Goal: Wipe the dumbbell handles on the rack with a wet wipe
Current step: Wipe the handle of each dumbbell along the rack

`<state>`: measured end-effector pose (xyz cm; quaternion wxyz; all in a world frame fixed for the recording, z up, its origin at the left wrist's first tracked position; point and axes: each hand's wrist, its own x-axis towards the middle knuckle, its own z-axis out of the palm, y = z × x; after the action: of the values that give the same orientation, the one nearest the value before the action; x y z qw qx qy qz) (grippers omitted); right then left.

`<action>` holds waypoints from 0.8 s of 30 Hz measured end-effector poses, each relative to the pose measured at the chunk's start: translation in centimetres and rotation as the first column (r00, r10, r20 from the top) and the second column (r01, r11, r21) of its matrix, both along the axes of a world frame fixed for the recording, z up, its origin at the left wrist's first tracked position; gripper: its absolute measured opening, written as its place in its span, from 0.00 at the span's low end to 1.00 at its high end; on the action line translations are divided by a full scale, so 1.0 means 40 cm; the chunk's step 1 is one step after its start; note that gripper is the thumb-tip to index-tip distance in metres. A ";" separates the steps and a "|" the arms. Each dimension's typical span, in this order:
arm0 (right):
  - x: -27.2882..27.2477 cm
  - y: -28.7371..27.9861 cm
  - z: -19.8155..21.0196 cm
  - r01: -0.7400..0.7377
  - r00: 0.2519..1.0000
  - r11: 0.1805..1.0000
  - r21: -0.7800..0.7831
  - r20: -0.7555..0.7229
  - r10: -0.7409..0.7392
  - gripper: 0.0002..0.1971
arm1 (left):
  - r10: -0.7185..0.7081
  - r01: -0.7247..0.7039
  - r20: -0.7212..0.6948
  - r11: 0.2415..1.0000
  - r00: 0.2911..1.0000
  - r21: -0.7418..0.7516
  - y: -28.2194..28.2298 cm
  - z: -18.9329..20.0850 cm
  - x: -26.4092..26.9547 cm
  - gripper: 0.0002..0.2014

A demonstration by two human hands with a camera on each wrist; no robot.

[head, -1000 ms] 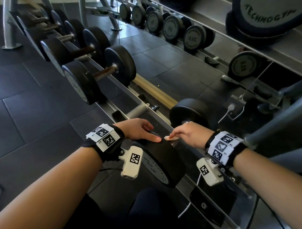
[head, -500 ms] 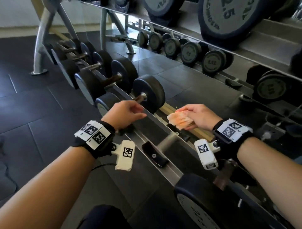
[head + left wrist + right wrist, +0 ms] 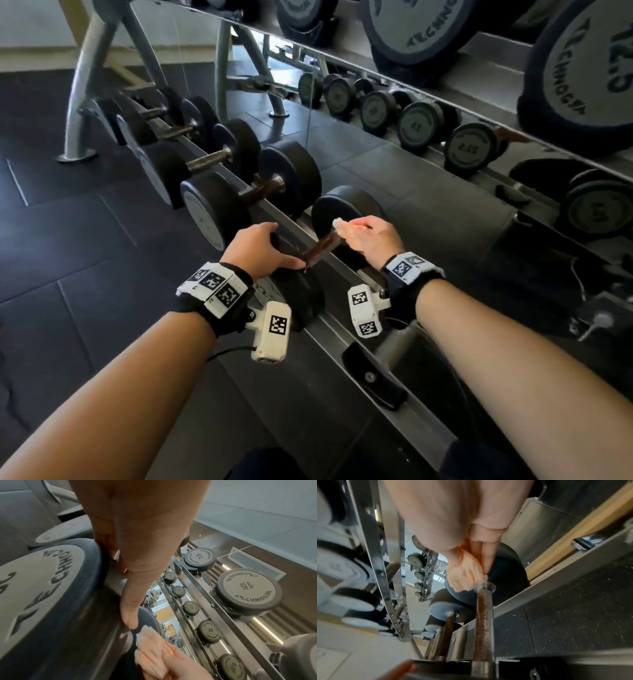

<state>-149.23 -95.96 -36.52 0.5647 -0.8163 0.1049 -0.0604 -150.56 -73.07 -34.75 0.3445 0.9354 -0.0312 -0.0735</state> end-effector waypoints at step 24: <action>0.074 -0.002 -0.164 -0.501 0.724 0.499 -0.707 -0.027 0.689 0.24 | 0.039 -0.038 0.012 0.996 0.999 -0.074 0.018 -0.029 0.013 0.49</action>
<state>-146.28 -96.04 -43.10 0.2242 -0.9306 -0.2894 0.0004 -150.06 -72.33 -35.92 0.3802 0.9228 -0.0179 -0.0595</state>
